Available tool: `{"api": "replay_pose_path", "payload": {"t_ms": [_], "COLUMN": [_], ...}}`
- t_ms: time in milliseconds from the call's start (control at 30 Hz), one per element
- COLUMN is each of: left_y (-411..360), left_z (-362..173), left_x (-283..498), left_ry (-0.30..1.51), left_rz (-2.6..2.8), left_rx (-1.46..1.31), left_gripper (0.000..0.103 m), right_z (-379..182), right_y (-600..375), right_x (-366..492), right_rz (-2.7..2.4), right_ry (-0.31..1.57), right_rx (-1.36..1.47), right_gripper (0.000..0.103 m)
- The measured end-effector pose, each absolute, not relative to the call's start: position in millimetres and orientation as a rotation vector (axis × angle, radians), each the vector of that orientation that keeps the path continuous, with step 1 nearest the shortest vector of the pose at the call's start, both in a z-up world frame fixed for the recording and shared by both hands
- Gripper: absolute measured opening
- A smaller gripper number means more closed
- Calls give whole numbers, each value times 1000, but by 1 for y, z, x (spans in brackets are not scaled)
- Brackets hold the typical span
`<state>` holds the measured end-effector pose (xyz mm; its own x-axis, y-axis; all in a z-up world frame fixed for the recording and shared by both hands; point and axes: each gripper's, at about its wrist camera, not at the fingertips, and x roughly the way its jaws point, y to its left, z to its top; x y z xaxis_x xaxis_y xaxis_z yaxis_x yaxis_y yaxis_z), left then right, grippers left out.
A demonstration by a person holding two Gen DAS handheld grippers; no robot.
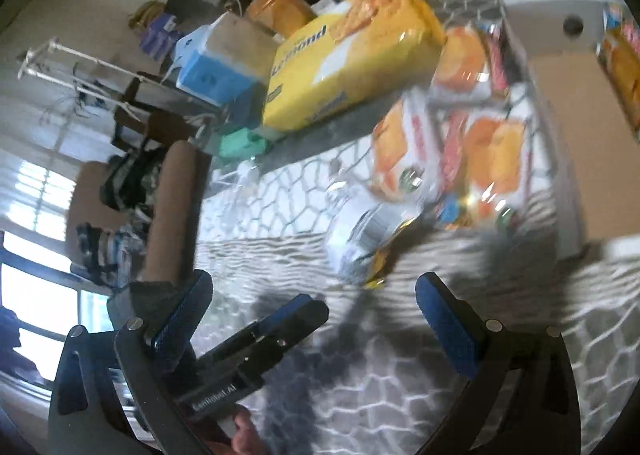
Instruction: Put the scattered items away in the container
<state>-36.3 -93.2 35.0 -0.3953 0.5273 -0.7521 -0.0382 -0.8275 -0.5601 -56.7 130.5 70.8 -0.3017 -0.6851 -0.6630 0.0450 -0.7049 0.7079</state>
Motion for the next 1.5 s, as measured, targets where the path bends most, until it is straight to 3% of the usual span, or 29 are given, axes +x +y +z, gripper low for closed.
{"api": "replay_pose_path", "payload": {"t_ms": [133,233,300,333,533,733,1000,1067,1133,1233,1400,1500], "left_y": [-100,-107,-111,-114,-123,-125,-125,-112,-95,-67,-34,-35], "left_z": [49,55,57,58,50,54,72,77,80,82,69,58], "left_x": [-30,-25,-25,-24,-26,-27,-22,-19,-16,-7,14,31], "left_ry": [-543,-520,-501,-500,-546,-576,-602,-564,-511,-393,-85,-49], "left_rz": [2336,2354,2363,2362,2333,2330,2329,2317,2297,2280,2337,2351], "left_rx": [-1449,-1420,-1415,-1408,-1408,-1408,-1390,-1387,-1396,-1423,-1490,-1521], "left_gripper": [49,57,63,63,67,67,71,72,72,72,72,72], "right_z": [60,47,35,29,35,72,45,38,33,35,47,55], "right_y": [118,111,105,104,110,93,105,109,120,137,182,192], "right_x": [-71,-82,-87,-87,-76,-44,44,61,80,102,104,97], "right_rz": [-2121,-2165,-2190,-2195,-2223,-2451,-2364,-2334,-2301,-2270,-2305,-2343], "right_ry": [-785,-738,-686,-663,-589,-8,280,305,316,304,39,-75], "right_rx": [1522,1544,1585,1612,1568,1415,1331,1348,1362,1380,1455,1448], "right_gripper": [103,100,78,50,41,40,46,58,64,65,65,70]}}
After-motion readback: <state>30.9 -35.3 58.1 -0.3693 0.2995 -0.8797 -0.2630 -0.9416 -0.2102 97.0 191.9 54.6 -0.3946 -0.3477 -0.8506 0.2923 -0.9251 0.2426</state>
